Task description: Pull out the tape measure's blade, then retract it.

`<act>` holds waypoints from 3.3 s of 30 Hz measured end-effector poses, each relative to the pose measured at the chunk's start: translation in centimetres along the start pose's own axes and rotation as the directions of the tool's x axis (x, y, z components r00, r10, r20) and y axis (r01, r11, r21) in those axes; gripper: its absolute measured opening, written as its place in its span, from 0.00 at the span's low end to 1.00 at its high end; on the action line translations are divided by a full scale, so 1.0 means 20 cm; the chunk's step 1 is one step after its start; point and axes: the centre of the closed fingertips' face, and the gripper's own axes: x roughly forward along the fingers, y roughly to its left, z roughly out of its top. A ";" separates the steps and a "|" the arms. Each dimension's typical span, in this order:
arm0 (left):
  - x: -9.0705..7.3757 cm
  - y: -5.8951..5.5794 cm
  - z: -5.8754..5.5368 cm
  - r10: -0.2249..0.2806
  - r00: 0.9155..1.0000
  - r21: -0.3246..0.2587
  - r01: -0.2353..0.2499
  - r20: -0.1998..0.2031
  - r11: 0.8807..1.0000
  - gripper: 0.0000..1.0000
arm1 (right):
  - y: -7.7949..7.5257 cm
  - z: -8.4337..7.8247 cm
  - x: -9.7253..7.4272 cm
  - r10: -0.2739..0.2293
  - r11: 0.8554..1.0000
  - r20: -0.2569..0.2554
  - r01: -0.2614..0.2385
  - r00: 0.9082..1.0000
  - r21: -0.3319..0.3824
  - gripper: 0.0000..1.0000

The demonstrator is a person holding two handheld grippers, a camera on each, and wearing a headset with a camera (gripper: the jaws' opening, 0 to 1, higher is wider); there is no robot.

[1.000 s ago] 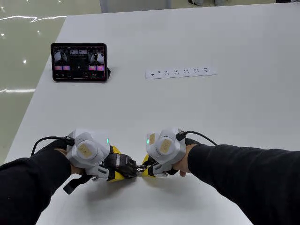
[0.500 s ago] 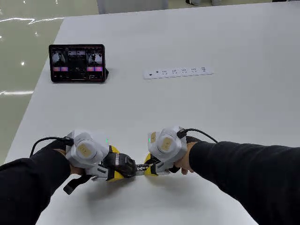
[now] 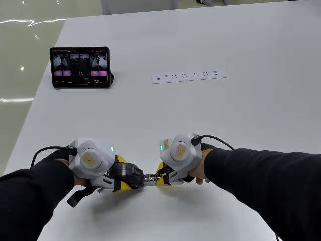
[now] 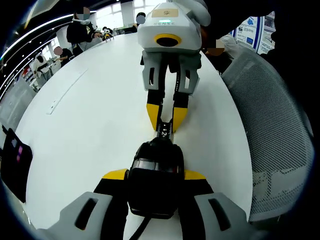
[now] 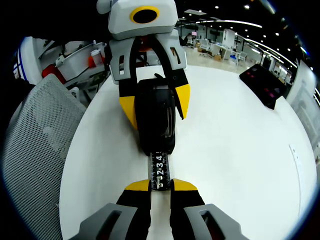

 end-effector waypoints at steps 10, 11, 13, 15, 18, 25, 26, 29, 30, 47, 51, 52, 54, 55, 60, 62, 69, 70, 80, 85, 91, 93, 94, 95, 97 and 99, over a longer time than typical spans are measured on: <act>0.00 0.00 0.00 0.004 1.000 -0.007 -0.004 0.001 1.000 0.34 | -0.01 -0.02 -0.02 0.004 1.000 -0.003 -0.004 1.000 0.013 0.10; 0.00 0.00 0.00 0.003 1.000 -0.009 -0.003 0.001 1.000 0.34 | -0.01 -0.03 -0.02 0.003 1.000 -0.003 -0.003 1.000 0.013 0.10; 0.00 0.00 0.00 0.000 1.000 -0.010 0.000 -0.001 1.000 0.34 | 0.00 -0.03 -0.02 0.002 1.000 -0.003 -0.002 1.000 0.015 0.10; 0.00 0.00 0.00 -0.002 1.000 -0.007 0.002 -0.002 1.000 0.34 | 0.00 -0.04 -0.03 0.001 1.000 -0.003 -0.001 1.000 0.017 0.10; 0.00 0.00 0.00 -0.002 1.000 -0.002 0.002 -0.002 1.000 0.34 | 0.00 -0.05 -0.04 0.001 1.000 -0.004 -0.001 1.000 0.018 0.10; 0.00 0.00 0.00 -0.009 1.000 0.001 0.009 -0.007 1.000 0.34 | 0.00 -0.06 -0.05 -0.003 1.000 -0.007 0.003 1.000 0.026 0.10; 0.00 0.00 0.00 -0.009 1.000 0.002 0.009 -0.007 1.000 0.34 | 0.00 -0.06 -0.05 -0.003 1.000 -0.006 0.003 1.000 0.025 0.10; 0.00 0.00 0.00 -0.007 1.000 0.006 0.007 -0.005 1.000 0.34 | 0.00 -0.07 -0.05 -0.004 1.000 -0.007 0.004 1.000 0.023 0.10; 0.00 0.00 0.00 -0.007 1.000 0.005 0.007 -0.006 1.000 0.34 | 0.00 -0.07 -0.05 -0.004 1.000 -0.008 0.004 1.000 0.019 0.10; 0.00 0.00 0.00 0.003 1.000 -0.003 -0.003 -0.010 1.000 0.34 | 0.00 -0.11 -0.08 -0.007 1.000 -0.014 0.007 1.000 0.019 0.10; 0.00 0.00 0.00 0.001 1.000 -0.007 -0.001 -0.011 1.000 0.34 | -0.01 -0.13 -0.09 -0.005 1.000 -0.016 0.005 1.000 0.013 0.10; 0.00 0.00 0.00 0.001 1.000 -0.006 -0.001 -0.012 1.000 0.34 | -0.01 -0.13 -0.09 -0.004 1.000 -0.015 0.004 1.000 0.014 0.10; 0.00 0.00 0.00 0.003 1.000 -0.003 -0.003 -0.015 1.000 0.34 | -0.01 -0.14 -0.10 -0.001 1.000 -0.015 0.001 1.000 0.014 0.10; 0.00 0.00 0.00 0.004 1.000 -0.004 -0.004 -0.015 1.000 0.34 | -0.01 -0.14 -0.10 0.001 1.000 -0.016 -0.001 1.000 0.017 0.10; 0.00 0.00 0.00 0.006 1.000 0.002 -0.006 -0.017 1.000 0.34 | 0.00 -0.16 -0.11 0.008 1.000 -0.018 -0.008 1.000 0.020 0.10; 0.01 0.00 0.00 0.005 1.000 0.001 -0.005 -0.018 1.000 0.34 | 0.00 -0.16 -0.12 0.009 1.000 -0.018 -0.008 1.000 0.021 0.10; 0.01 0.00 0.00 0.005 1.000 -0.002 -0.005 -0.020 1.000 0.34 | -0.01 -0.18 -0.13 0.008 1.000 -0.015 -0.008 1.000 0.024 0.10; 0.01 0.00 0.00 0.005 1.000 -0.002 -0.005 -0.020 1.000 0.34 | -0.01 -0.18 -0.14 0.008 1.000 -0.014 -0.007 1.000 0.024 0.10; 0.01 0.00 0.00 0.007 1.000 -0.004 -0.007 -0.025 1.000 0.34 | -0.01 -0.21 -0.15 0.002 1.000 -0.011 -0.002 1.000 0.028 0.10; 0.01 0.00 0.00 0.007 1.000 -0.003 -0.007 -0.026 1.000 0.34 | -0.01 -0.22 -0.16 0.000 1.000 -0.013 0.000 1.000 0.031 0.10; 0.01 0.00 0.00 0.005 1.000 -0.001 -0.005 -0.025 1.000 0.34 | -0.01 -0.23 -0.16 -0.001 0.999 -0.013 0.002 1.000 0.034 0.10; 0.01 0.00 0.00 0.005 1.000 -0.001 -0.005 -0.024 1.000 0.34 | -0.01 -0.23 -0.16 -0.002 0.999 -0.014 0.002 1.000 0.034 0.10; 0.01 0.00 0.00 0.006 1.000 0.000 -0.006 -0.024 1.000 0.34 | -0.01 -0.23 -0.16 -0.001 1.000 -0.013 0.002 1.000 0.030 0.10; 0.01 0.00 0.00 0.006 1.000 -0.001 -0.006 -0.024 1.000 0.34 | -0.01 -0.23 -0.17 0.000 1.000 -0.013 0.001 1.000 0.029 0.10; 0.01 -0.01 0.00 0.006 1.000 -0.001 -0.006 -0.023 1.000 0.34 | -0.01 -0.23 -0.17 -0.001 1.000 -0.013 0.001 1.000 0.027 0.10; 0.01 -0.01 0.01 0.006 1.000 -0.001 -0.006 -0.022 1.000 0.34 | -0.02 -0.24 -0.17 -0.002 1.000 -0.012 0.002 1.000 0.031 0.10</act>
